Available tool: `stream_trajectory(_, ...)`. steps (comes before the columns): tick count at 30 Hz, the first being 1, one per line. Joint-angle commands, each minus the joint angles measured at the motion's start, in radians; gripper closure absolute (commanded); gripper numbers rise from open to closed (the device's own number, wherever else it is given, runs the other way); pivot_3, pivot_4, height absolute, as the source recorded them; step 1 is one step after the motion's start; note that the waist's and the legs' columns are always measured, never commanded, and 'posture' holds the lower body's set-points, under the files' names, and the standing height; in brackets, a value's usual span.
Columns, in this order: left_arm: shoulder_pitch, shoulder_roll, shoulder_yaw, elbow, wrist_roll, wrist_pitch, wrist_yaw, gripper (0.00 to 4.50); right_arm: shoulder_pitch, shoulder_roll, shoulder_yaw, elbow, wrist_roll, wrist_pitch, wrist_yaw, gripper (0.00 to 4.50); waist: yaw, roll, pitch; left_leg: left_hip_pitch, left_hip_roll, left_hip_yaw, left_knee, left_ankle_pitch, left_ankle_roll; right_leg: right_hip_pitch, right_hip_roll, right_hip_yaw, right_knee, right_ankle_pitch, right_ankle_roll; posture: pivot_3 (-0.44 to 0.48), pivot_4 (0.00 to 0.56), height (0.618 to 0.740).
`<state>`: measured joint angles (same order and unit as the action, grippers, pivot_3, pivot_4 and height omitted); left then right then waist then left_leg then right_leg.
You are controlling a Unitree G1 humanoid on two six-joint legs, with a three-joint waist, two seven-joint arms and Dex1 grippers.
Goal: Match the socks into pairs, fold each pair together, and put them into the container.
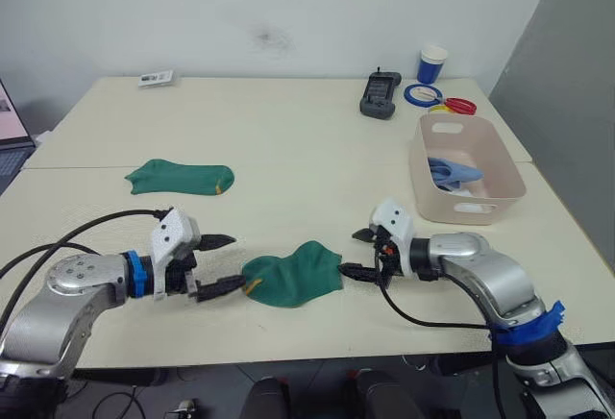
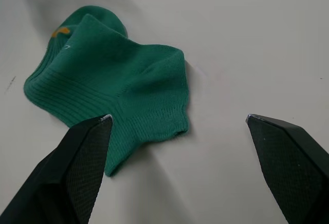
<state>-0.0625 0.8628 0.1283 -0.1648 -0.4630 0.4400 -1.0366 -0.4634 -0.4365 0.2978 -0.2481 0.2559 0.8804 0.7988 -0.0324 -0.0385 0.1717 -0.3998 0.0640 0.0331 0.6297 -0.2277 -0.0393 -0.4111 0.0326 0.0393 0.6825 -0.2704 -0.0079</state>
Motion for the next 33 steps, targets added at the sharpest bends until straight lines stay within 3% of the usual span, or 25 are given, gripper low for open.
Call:
stream_trajectory(1, -0.038, -0.037, -0.067, 0.048, 0.103, -0.075, 0.047, 0.02, -0.026, 0.01, 0.017, -0.011, 0.008, 0.01, -0.008, 0.0, 0.001, 0.0, 0.0, 0.0, 0.0, 0.0, 0.0, 0.0, 0.0, 0.0, 0.0, 0.0, 0.0, 0.0, 0.0, 0.0, 0.15, 0.74)
stream_trajectory(3, -0.049, -0.063, -0.096, 0.076, 0.133, -0.105, 0.055, 0.02, -0.026, 0.017, 0.034, -0.01, 0.005, 0.009, -0.013, 0.0, 0.002, 0.0, 0.0, -0.001, 0.0, 0.0, 0.0, 0.0, 0.0, 0.0, 0.0, 0.0, 0.0, 0.0, 0.0, 0.0, 0.15, 0.74)
stream_trajectory(4, -0.048, -0.073, -0.116, 0.081, 0.149, -0.112, 0.058, 0.0, -0.025, 0.017, 0.057, -0.005, -0.009, -0.002, -0.016, 0.19, 0.002, 0.0, 0.0, -0.001, 0.0, 0.0, 0.0, 0.0, 0.0, 0.0, 0.0, 0.0, 0.0, 0.0, 0.0, 0.0, 0.15, 0.74)
stream_trajectory(7, -0.042, -0.082, -0.154, 0.099, 0.208, -0.139, 0.069, 0.61, -0.026, 0.004, 0.113, 0.011, -0.047, -0.051, -0.013, 0.97, 0.002, 0.0, 0.0, 0.0, 0.0, 0.0, 0.0, 0.0, 0.0, 0.0, 0.0, 0.0, 0.0, 0.0, 0.0, 0.0, 0.15, 0.74)
stream_trajectory(16, -0.043, -0.082, -0.167, 0.11, 0.222, -0.16, 0.045, 3.58, -0.029, 0.015, 0.129, 0.066, -0.082, -0.123, -0.014, 4.32, 0.001, 0.0, 0.0, 0.0, 0.0, 0.0, 0.0, 0.0, 0.0, 0.0, 0.0, 0.0, 0.001, 0.0, 0.0, 0.0, 0.15, 0.74)
stream_trajectory(17, -0.043, -0.084, -0.164, 0.111, 0.22, -0.159, 0.048, 3.87, -0.03, 0.013, 0.125, 0.068, -0.081, -0.125, -0.011, 4.5, 0.001, 0.0, 0.0, 0.001, 0.0, 0.0, 0.0, 0.0, 0.0, 0.0, 0.0, 0.0, 0.001, 0.0, 0.0, 0.0, 0.15, 0.74)
stream_trajectory(19, -0.041, -0.089, -0.154, 0.11, 0.209, -0.147, 0.054, 4.47, -0.029, -0.001, 0.119, 0.064, -0.081, -0.13, -0.004, 4.5, 0.001, 0.0, 0.0, 0.001, 0.0, 0.0, 0.0, 0.0, 0.0, 0.0, 0.0, 0.0, 0.001, 0.0, 0.0, 0.0, 0.15, 0.74)
stream_trajectory(33, 0.1, -0.193, 0.027, -0.13, -0.043, 0.274, 0.271, 4.47, 0.131, -0.161, -0.022, -0.225, 0.035, 0.074, -0.018, 4.5, -0.003, -0.001, -0.001, 0.001, 0.001, -0.002, 0.0, 0.0, 0.0, 0.0, 0.0, 0.0, 0.001, 0.0, 0.0, 0.0, 0.15, 0.74)
